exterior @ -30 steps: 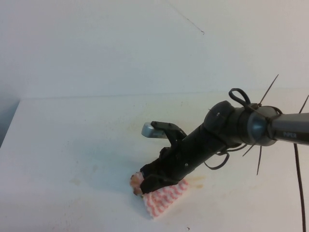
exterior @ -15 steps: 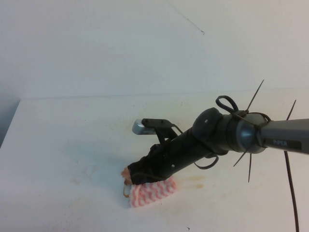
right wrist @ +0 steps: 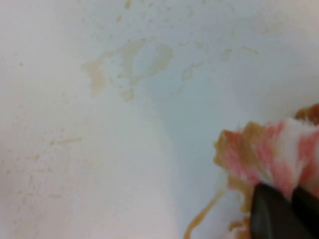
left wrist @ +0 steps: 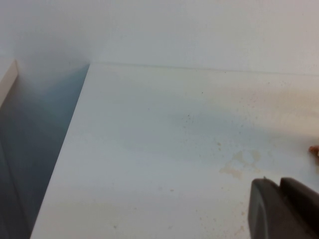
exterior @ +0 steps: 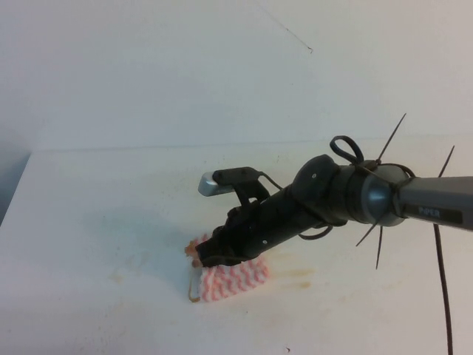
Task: Wipe the table
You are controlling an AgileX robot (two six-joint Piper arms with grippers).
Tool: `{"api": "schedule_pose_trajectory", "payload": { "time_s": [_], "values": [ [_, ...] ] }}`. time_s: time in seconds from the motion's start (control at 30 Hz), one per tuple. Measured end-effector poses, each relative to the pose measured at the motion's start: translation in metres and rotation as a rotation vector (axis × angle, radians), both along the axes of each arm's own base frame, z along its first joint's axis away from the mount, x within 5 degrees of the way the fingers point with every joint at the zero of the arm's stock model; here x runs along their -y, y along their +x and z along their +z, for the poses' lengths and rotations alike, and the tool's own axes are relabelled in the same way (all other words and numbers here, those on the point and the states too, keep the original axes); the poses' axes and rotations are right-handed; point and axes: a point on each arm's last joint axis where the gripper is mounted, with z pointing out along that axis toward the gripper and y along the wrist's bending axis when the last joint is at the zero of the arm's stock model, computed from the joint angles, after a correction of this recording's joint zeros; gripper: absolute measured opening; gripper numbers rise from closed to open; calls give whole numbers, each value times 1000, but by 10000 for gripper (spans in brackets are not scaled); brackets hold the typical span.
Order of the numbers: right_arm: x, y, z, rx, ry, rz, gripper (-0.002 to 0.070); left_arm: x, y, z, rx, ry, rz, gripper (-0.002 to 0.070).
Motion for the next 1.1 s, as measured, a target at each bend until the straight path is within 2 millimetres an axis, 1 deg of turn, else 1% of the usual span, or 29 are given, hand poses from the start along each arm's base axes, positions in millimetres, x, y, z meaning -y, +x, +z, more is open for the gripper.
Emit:
{"api": "schedule_pose_trajectory", "payload": {
  "time_s": [0.1,0.17,0.27,0.33,0.43,0.5,0.57,0.67,0.7,0.8,0.9,1.0,1.1],
  "values": [
    [-9,0,15,6,35,83,16,0,0,0,0,0,0,0],
    [-19,-4,26,6,61,141,16,0,0,0,0,0,0,0],
    [-39,-17,39,0,89,219,16,0,0,0,0,0,0,0],
    [-51,-28,42,-5,96,259,16,0,0,0,0,0,0,0],
    [-66,-45,40,-11,93,303,16,0,0,0,0,0,0,0],
    [-72,-52,31,-24,78,324,16,0,0,0,0,0,0,0],
    [-75,-52,16,-52,56,318,16,0,0,0,0,0,0,0],
    [-72,-47,-12,-96,3,270,16,0,0,0,0,0,0,0],
    [-71,-45,-15,-116,3,251,16,0,0,0,0,0,0,0],
    [-67,-39,-16,-135,0,216,16,0,0,0,0,0,0,0],
    [-54,-25,-16,-144,-10,166,16,0,0,0,0,0,0,0],
    [-34,-4,-16,-153,-14,99,16,0,0,0,0,0,0,0],
    [-8,17,-16,-163,-35,38,16,0,0,0,0,0,0,0]
  ]
}}
